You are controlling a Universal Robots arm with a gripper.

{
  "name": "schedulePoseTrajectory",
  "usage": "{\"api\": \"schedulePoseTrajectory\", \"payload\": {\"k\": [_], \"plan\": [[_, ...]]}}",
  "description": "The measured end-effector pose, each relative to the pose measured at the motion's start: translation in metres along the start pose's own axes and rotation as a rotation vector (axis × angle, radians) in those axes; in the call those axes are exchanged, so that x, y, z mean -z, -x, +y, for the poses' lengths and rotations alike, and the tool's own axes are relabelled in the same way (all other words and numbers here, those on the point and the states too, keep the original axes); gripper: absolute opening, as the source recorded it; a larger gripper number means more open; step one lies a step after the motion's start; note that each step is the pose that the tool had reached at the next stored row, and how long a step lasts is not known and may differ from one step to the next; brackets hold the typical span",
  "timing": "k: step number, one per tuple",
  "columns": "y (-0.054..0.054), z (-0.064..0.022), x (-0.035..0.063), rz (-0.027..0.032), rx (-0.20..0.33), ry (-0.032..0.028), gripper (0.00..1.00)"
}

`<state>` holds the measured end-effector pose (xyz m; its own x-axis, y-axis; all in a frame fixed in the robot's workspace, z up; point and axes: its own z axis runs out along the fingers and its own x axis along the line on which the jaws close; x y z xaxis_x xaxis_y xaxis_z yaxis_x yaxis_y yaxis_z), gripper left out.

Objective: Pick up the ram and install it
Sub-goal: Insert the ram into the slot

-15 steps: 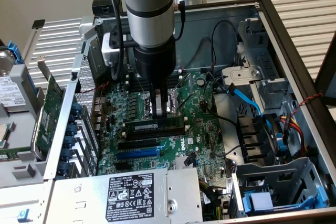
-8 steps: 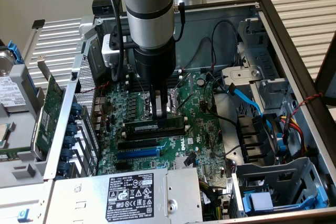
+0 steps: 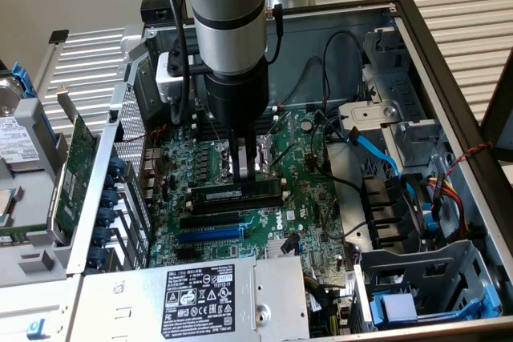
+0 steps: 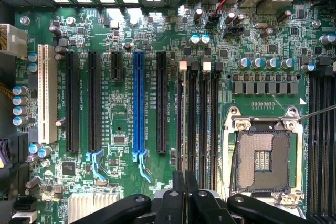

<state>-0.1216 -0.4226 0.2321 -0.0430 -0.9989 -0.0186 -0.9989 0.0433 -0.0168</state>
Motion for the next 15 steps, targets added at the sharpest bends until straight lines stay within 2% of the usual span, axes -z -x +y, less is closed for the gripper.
{"api": "schedulePoseTrajectory", "payload": {"k": [15], "plan": [[-0.0004, 0.0008, 0.0001, 0.0003, 0.000, 0.0000, 0.13]]}}
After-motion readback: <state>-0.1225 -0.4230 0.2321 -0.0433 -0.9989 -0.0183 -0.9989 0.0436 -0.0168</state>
